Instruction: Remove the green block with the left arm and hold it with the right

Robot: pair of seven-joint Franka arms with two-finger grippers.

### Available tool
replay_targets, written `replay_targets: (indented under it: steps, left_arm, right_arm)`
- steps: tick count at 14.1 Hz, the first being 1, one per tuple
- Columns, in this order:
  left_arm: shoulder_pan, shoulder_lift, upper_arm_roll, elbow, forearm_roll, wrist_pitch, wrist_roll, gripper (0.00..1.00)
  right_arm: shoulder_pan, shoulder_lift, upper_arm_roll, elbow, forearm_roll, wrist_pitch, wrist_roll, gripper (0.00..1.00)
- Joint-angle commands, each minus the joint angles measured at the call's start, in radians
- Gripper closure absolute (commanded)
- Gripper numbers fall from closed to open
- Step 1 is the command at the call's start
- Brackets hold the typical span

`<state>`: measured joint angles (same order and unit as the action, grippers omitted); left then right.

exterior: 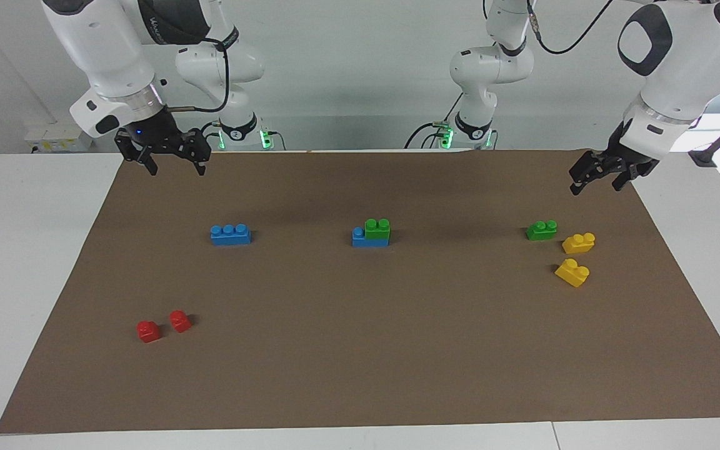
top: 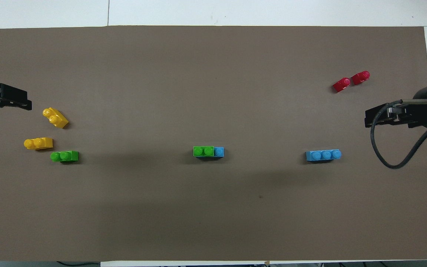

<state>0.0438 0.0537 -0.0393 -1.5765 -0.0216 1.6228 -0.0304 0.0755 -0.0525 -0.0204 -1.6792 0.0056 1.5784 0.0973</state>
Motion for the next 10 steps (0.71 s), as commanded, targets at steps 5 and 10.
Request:
replay_targets:
  steps: [5,10]
  left_arm:
    - [-0.004,-0.011,0.004,0.0,-0.014,0.009,0.006,0.0]
    - [-0.004,-0.011,0.004,-0.002,-0.014,0.009,0.017,0.0]
  right_arm:
    - [-0.002,-0.018,0.005,-0.02,-0.016,0.018,0.013,0.0]
    - [-0.002,-0.018,0.005,-0.019,-0.016,0.017,0.012,0.0]
